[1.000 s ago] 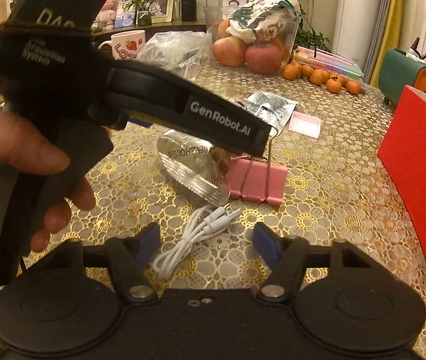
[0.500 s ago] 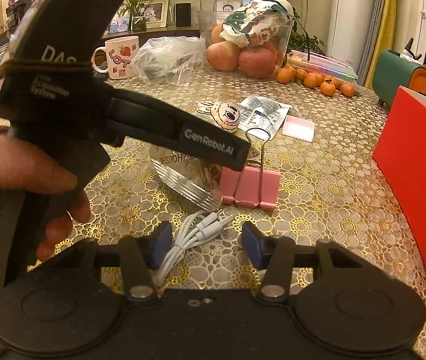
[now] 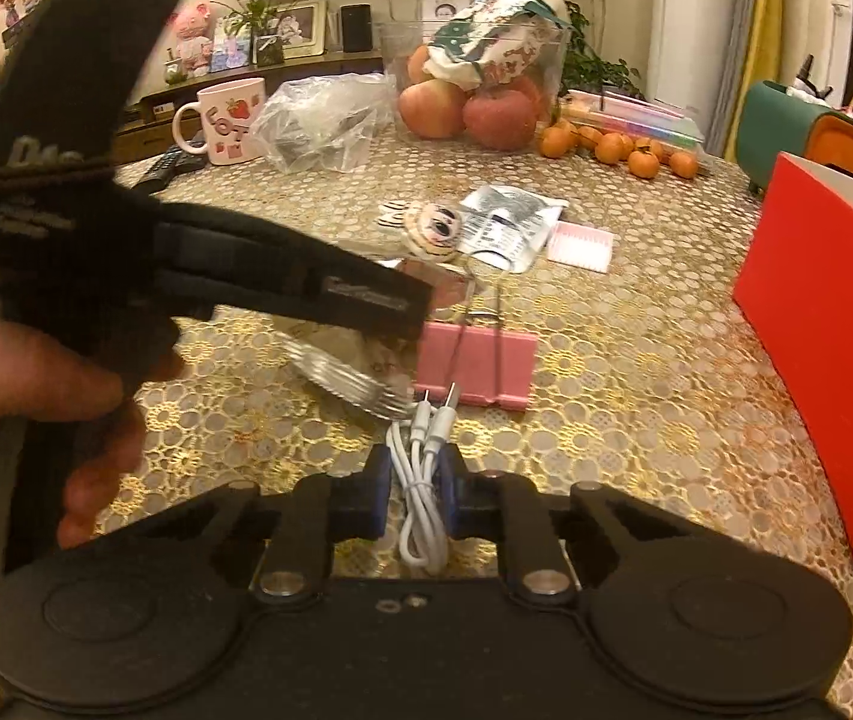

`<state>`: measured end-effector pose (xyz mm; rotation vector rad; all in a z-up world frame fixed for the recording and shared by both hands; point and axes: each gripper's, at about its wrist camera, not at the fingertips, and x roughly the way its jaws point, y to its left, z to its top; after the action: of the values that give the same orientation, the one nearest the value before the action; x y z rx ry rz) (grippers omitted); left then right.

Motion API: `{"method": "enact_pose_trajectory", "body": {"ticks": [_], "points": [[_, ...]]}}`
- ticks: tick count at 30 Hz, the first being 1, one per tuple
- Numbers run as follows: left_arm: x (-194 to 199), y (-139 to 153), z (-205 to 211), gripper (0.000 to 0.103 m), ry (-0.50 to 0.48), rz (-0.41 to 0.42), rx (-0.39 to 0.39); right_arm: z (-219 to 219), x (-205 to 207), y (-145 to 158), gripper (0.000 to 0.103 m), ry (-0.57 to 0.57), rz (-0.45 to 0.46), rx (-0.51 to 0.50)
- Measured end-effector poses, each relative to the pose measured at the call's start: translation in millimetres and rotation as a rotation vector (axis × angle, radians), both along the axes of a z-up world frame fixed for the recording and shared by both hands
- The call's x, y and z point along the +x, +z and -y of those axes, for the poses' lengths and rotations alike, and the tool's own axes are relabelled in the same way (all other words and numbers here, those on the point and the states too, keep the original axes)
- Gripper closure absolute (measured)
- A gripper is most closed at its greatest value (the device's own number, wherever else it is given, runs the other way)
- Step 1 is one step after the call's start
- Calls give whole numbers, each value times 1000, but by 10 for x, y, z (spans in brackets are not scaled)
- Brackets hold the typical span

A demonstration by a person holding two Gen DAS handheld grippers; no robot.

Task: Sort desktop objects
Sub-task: 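Grasp the foil packet with the left tool while the right tool grasps the white cable, then carry the foil packet and white cable with both tools over the red box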

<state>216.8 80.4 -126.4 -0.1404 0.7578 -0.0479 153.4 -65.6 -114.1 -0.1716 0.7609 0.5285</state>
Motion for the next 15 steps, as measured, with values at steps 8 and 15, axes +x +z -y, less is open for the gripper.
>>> {"method": "enact_pose_trajectory", "body": {"ticks": [8,15], "points": [[-247,100,26,53,28,3,-7,240,-1,117,88,-50,6,30],[-509,221,113,53,51,7,-20,489,-21,256,88,-96,14,66]]}}
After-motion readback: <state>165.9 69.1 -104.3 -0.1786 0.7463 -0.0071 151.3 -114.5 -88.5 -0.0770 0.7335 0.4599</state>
